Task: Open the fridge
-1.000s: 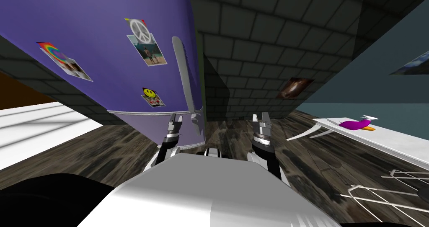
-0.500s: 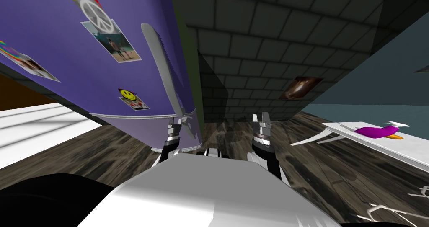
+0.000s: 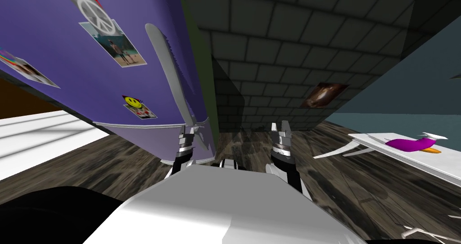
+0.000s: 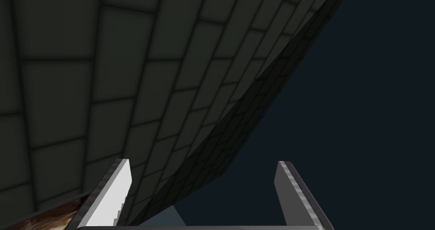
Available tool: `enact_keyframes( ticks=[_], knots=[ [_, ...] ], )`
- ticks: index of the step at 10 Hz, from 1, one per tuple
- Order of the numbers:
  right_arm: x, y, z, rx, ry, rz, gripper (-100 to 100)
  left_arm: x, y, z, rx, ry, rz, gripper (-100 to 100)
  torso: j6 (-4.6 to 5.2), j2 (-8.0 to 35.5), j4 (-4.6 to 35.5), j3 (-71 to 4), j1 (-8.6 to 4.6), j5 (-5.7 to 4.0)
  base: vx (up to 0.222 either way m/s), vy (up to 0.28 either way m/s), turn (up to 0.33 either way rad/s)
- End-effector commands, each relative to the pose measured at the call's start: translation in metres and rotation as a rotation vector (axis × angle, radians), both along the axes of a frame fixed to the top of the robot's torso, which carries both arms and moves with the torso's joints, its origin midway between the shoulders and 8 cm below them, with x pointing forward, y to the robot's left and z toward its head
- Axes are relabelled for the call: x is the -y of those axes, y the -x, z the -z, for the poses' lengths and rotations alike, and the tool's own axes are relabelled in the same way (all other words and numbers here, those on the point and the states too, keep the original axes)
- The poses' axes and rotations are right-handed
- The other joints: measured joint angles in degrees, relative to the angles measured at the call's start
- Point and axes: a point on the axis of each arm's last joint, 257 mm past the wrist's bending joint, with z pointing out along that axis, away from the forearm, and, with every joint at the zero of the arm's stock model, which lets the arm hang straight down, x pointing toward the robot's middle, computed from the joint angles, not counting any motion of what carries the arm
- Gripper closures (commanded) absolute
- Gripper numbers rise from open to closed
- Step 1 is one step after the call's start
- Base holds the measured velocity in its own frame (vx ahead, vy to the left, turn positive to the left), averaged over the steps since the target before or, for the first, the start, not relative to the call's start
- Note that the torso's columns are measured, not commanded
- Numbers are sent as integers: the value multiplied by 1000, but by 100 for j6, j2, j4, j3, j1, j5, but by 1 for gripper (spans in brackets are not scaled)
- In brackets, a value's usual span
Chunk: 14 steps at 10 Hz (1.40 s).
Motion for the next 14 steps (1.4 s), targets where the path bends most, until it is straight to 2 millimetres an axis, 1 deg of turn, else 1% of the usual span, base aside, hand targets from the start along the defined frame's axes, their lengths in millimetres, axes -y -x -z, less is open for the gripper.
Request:
enact_keyframes(
  ticks=[1,2,3,4,7,8,9,14],
  knots=[
    [0,0,0,0,0,0,0,-3,-2,-10,-2,-1,0,-100,2,0,4,0,-3,-5,26,-10,11],
    [0,0,0,0,0,0,0,-4,-2,-15,-2,-2,1,-100,6,-8,6,-6,-2,-8,26,-8,2],
    [0,0,0,0,0,0,0,-3,-1,-10,-5,0,0,-100,6,-11,4,-9,-3,-8,6,-5,11],
    [0,0,0,0,0,0,0,-2,-1,-5,-2,0,0,100,8,-9,1,-6,-2,-4,-18,4,-19],
    [0,0,0,0,0,0,0,2,0,9,-2,2,1,100,-2,21,10,12,-9,-5,-40,4,-7],
    [0,0,0,0,0,0,0,1,-1,7,-5,2,1,100,-1,17,7,10,-12,-5,-21,-2,-1],
    [0,0,0,0,0,0,0,-9,2,4,-27,-34,0,-100,-1,6,3,4,-12,-5,17,-19,24],
    [0,0,0,0,0,0,0,-38,14,-3,-106,-82,-38,-100,-1,8,3,5,-12,-4,46,-47,30]
  ],
)
